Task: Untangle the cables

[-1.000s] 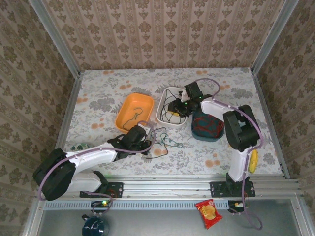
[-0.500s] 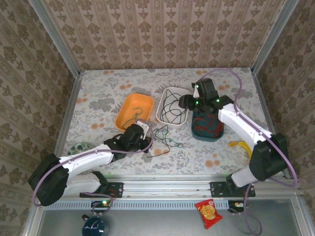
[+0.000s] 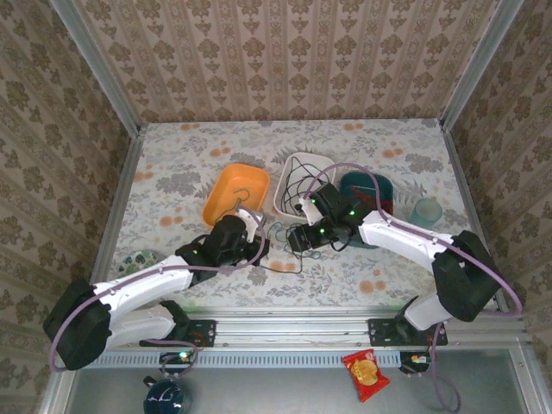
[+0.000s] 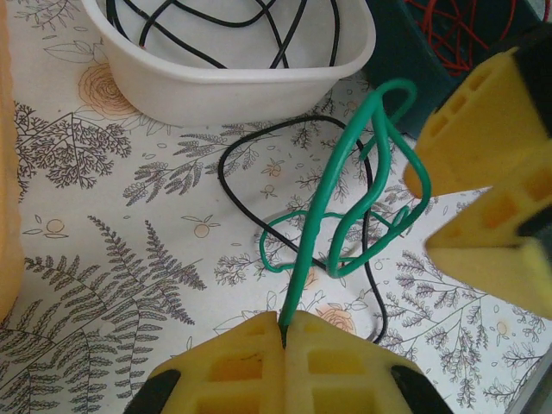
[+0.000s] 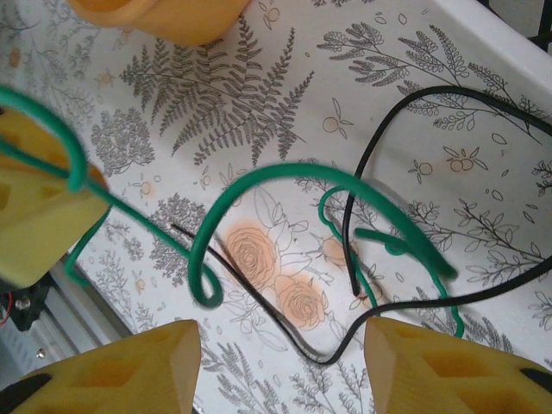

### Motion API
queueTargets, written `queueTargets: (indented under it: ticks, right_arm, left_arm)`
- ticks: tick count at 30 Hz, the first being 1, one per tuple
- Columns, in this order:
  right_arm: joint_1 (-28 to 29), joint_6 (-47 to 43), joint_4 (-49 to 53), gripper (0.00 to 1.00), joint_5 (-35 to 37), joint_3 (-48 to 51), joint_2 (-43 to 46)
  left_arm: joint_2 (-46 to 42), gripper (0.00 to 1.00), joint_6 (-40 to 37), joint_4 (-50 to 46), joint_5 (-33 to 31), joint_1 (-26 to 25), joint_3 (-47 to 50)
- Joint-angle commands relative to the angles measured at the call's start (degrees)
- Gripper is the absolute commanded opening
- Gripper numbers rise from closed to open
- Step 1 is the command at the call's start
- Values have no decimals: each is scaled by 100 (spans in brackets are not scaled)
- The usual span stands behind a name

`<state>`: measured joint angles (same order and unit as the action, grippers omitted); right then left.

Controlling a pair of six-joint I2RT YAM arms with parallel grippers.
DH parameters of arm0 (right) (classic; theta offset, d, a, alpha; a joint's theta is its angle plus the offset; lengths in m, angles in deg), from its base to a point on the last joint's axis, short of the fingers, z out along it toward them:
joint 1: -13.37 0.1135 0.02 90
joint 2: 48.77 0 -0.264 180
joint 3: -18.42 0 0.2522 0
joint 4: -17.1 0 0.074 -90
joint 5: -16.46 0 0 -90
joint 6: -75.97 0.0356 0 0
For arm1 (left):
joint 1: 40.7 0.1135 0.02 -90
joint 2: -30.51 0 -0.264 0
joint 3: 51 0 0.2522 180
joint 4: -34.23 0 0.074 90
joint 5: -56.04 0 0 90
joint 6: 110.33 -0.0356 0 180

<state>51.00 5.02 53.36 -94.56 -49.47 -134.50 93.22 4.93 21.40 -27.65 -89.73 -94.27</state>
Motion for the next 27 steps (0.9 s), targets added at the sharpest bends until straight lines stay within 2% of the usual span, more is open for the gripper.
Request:
queueTargets:
  ticks: [1,5,10,13,16,19,21,27]
  right_arm:
    - [-19,-201,-74,52,-31,-3,-186]
    - [-64,-156,-149,53,238,162,-97]
    - [-446,138,-580,52,271,531,395]
    - [-546,198,-711,53,314,684,570]
    - [-540,115,-446,53,380,603,537]
    - [-481,58,-334,52,459,532,232]
    - [-462,99,-334,51,496,488,47]
    - [-449,178,-272,51,719,302,-285]
  left_arm:
    - [-84,0,-93,93,24,45,7]
    - [-227,0,-27,-82,-292,49,7]
    - [-765,0,109,-373,-860,238,7]
    - [-1141,0,325,-534,-940,732,-10]
    - [-1314,0,568,-482,-740,1422,-1]
    - [-1015,0,629,-421,-458,2045,-74]
    - [-613,0,494,-479,-413,2245,-200]
    - [130,0,447,-370,-824,2407,-358]
